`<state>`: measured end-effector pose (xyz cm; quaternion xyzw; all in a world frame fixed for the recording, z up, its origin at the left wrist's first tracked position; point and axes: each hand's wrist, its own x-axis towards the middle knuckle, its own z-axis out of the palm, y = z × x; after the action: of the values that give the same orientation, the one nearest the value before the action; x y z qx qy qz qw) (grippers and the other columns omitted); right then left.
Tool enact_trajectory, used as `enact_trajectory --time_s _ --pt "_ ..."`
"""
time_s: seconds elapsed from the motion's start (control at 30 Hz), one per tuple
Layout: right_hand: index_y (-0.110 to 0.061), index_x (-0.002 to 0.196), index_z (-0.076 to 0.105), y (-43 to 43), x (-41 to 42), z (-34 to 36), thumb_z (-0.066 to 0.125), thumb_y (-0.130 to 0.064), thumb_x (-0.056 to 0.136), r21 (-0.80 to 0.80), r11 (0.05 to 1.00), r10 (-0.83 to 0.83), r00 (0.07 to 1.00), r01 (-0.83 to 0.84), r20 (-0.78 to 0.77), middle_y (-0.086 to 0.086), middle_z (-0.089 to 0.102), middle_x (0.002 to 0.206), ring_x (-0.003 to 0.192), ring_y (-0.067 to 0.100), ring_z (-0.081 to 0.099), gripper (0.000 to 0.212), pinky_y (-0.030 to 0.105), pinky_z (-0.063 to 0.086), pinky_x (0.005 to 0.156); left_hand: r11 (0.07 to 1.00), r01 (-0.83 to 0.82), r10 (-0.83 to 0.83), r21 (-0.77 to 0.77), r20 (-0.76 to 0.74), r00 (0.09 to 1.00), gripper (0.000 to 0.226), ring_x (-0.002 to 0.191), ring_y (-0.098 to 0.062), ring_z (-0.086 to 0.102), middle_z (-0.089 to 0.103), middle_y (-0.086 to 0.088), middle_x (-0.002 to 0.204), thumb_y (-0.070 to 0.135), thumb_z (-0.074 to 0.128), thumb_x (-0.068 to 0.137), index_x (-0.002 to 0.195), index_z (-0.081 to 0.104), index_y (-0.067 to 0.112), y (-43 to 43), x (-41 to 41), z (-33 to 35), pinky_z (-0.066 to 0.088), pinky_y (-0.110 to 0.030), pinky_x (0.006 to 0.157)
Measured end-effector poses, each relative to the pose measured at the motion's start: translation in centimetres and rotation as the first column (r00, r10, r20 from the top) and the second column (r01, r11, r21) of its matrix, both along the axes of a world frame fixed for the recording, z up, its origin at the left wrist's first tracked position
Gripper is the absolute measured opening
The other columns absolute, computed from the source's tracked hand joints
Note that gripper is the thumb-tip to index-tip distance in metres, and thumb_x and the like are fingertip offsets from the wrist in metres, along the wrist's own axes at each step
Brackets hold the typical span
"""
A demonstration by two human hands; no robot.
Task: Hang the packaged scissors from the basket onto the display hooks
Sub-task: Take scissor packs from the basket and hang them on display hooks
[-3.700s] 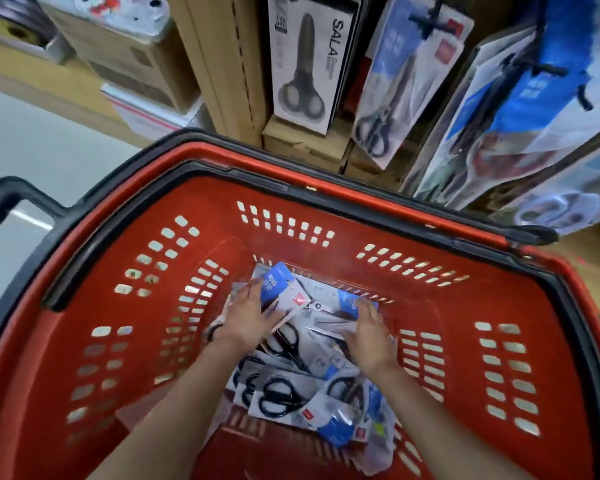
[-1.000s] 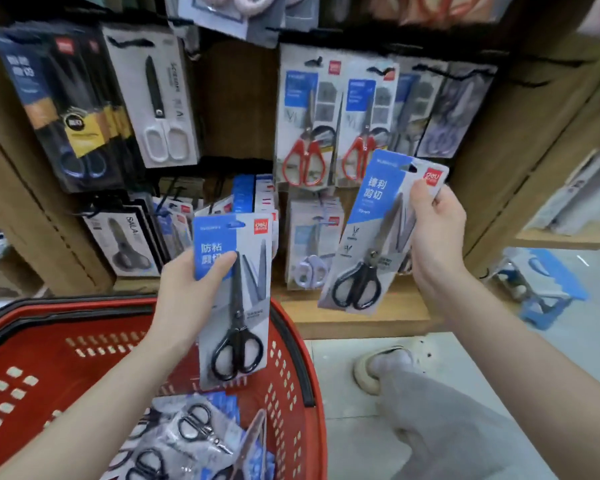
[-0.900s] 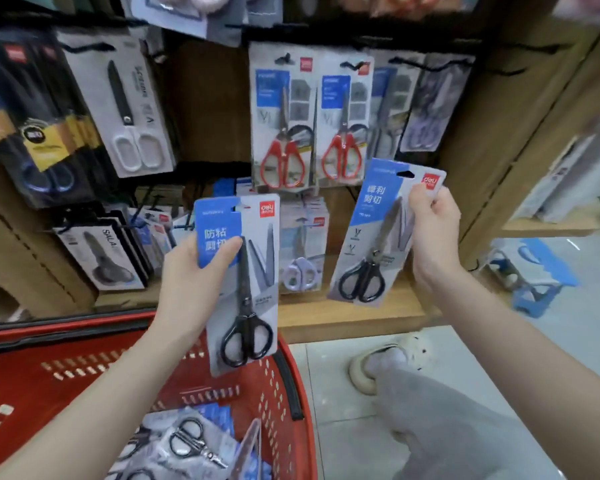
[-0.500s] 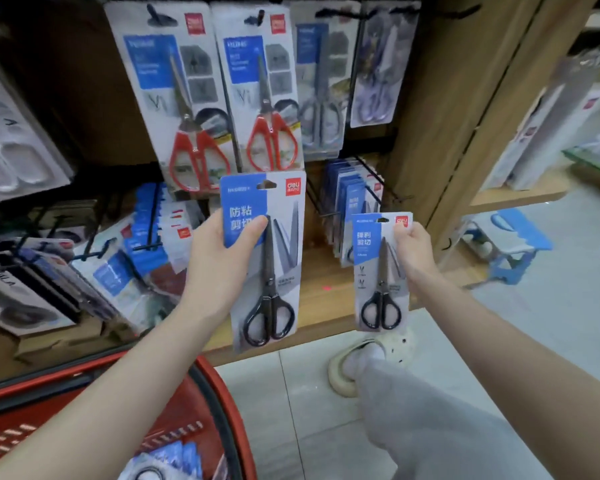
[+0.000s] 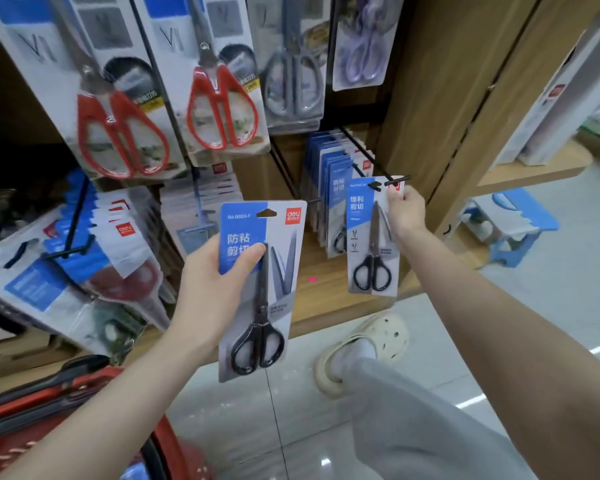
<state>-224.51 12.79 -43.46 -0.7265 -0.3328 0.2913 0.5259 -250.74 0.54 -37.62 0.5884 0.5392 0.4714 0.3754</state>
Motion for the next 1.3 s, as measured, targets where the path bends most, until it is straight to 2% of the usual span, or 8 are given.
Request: enact_trajectory --time_s 0.2,0.3,0.5,0.6,0.7,0.87,1.03,1.3 --pt "-0.003 0.105 0.064 3.1 0.4 0.3 0.063 -0.008 0.089 0.030 1.000 -0.006 0.999 0.007 -0.033 0.005 0.058 0.095 0.090 0.014 0.051 0.017 0.015 0.040 0.073 0.999 0.001 -0.001 -0.035 -0.008 1.000 0.019 0.073 0.009 0.060 0.067 0.031 0.077 0.017 0.061 0.090 0.083 0.063 0.035 0.8 -0.1 -1.5 0.045 -0.008 0.068" --pt "0.004 0.110 0.064 4.2 0.6 0.4 0.071 -0.006 0.083 0.025 0.999 -0.025 0.996 0.027 -0.084 0.007 0.059 0.097 0.087 0.014 0.052 0.030 0.007 0.040 0.055 0.999 0.000 -0.001 -0.053 -0.014 1.000 0.021 0.073 0.011 0.060 0.067 0.032 0.077 0.016 0.061 0.090 0.083 0.063 0.036 1.0 -0.1 -2.0 0.044 -0.004 0.066" --pt "0.006 0.110 0.064 4.9 0.5 0.4 0.071 -0.005 0.081 0.046 0.998 -0.027 0.992 0.033 -0.124 0.008 0.058 0.095 0.078 0.014 0.053 0.031 0.008 0.043 0.061 0.993 -0.025 0.021 -0.115 -0.030 0.999 0.015 0.082 -0.001 0.065 0.071 0.019 0.085 0.022 0.061 0.090 0.084 0.063 0.036 1.0 0.1 -2.5 0.050 -0.022 0.076" --pt "0.000 0.110 0.065 4.5 0.2 0.0 0.069 -0.014 0.085 0.001 1.000 -0.025 1.000 0.025 -0.015 0.008 0.064 0.101 0.096 0.019 0.059 0.029 0.021 0.046 0.088 0.991 -0.030 0.026 -0.130 -0.036 0.999 0.012 0.085 -0.003 0.066 0.070 0.015 0.089 0.024 0.061 0.090 0.086 0.063 0.036 0.9 0.4 -2.6 0.051 -0.022 0.075" --pt "0.000 0.121 0.056 2.9 -0.4 -1.1 0.058 -0.013 0.093 -0.054 0.999 -0.006 1.000 0.005 -0.012 0.011 0.061 0.122 0.114 0.023 0.056 0.031 0.021 0.039 0.094 0.984 -0.016 0.019 -0.179 0.014 1.000 0.008 0.082 0.002 0.065 0.070 0.015 0.092 0.025 0.059 0.091 0.094 0.064 0.029 0.6 0.7 -2.6 0.048 -0.013 0.067" --pt "0.000 0.113 0.058 -3.8 -4.8 -1.1 0.036 -0.028 0.102 -0.221 0.904 0.357 0.930 -0.366 -0.084 0.007 0.064 0.105 0.095 0.020 0.062 0.037 0.036 0.051 0.088 0.971 -0.024 0.055 -0.239 0.123 0.991 0.015 0.079 0.003 0.065 0.071 0.012 0.094 0.027 0.051 0.096 0.100 0.064 0.021 -0.1 1.2 -2.6 0.046 -0.015 0.066" --pt "-0.013 0.116 0.059 -9.1 -9.1 3.1 0.033 -0.044 0.100 -0.031 0.653 0.736 0.645 -0.756 -0.206 -0.003 0.067 0.109 0.101 0.010 0.063 0.043 0.026 0.052 0.087 0.972 -0.026 0.074 -0.232 0.201 0.977 0.016 0.093 -0.002 0.066 0.071 0.018 0.096 0.024 0.048 0.098 0.107 0.061 0.024 -0.9 1.6 -1.7 0.050 -0.020 0.080" --pt "-0.017 0.107 0.062 -11.9 -9.0 6.6 0.051 -0.014 0.096 0.223 0.711 0.699 0.704 -0.667 -0.124 -0.006 0.070 0.102 0.095 0.004 0.067 0.016 0.019 0.055 0.080 0.987 0.116 -0.114 -0.111 0.020 0.993 0.019 0.102 -0.010 0.062 0.068 0.012 0.106 0.018 0.054 0.095 0.104 0.059 0.035 -1.3 1.7 0.3 0.048 -0.032 0.092"
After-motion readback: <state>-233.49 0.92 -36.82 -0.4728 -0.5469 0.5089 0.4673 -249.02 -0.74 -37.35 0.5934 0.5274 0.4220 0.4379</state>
